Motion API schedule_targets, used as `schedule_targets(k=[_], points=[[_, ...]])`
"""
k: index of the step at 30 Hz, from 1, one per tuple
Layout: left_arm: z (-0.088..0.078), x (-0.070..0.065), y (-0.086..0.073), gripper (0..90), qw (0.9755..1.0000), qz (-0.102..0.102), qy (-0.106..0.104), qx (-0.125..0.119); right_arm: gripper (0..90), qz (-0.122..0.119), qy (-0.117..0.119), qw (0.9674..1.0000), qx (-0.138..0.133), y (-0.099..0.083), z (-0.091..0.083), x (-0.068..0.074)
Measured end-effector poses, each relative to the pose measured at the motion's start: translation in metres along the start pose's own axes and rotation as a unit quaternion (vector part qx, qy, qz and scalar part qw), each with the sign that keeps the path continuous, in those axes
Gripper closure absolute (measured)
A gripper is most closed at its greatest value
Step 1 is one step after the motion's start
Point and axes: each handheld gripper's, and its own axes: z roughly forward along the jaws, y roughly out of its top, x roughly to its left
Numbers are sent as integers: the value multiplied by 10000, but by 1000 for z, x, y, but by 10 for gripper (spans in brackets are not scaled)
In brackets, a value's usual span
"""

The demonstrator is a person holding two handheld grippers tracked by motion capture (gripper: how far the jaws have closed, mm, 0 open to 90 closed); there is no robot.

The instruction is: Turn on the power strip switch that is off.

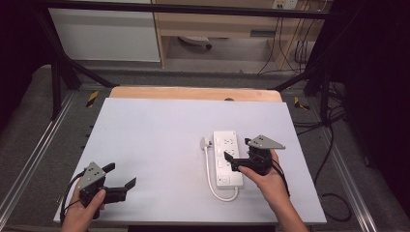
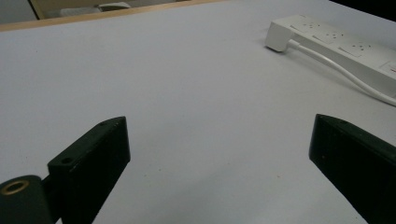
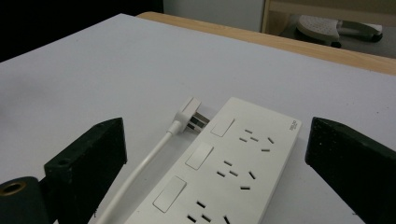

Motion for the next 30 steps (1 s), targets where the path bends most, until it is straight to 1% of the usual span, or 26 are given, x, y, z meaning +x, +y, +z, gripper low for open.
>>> schedule_targets(k=[4,8,13,16,21,25,28,30], points=[[0,0,0,53,10000,-3,4,-9,43,-47,15,9999,-100,3,-8,-1],[0,0,0,53,10000,-2,-1,-12,38,-48,-89,9996,-282,5,-22,-8],[0,0,0,53,10000,-8,-3,-22,35,14,-212,9987,-471,5,-38,-17],[0,0,0,53,10000,-14,-1,-26,34,1,-289,9980,-560,4,-44,-22],[0,0,0,53,10000,-31,-1,-44,40,19,-347,9971,-674,4,-51,-27],[-1,1,0,53,10000,-43,1,-41,55,-37,-379,9970,-668,4,-56,-30],[0,0,0,53,10000,-43,-2,-43,77,-68,-283,9980,-564,2,-61,-32],[0,0,0,54,10000,-44,-4,-42,78,-75,-242,9980,-573,0,-66,-35]])
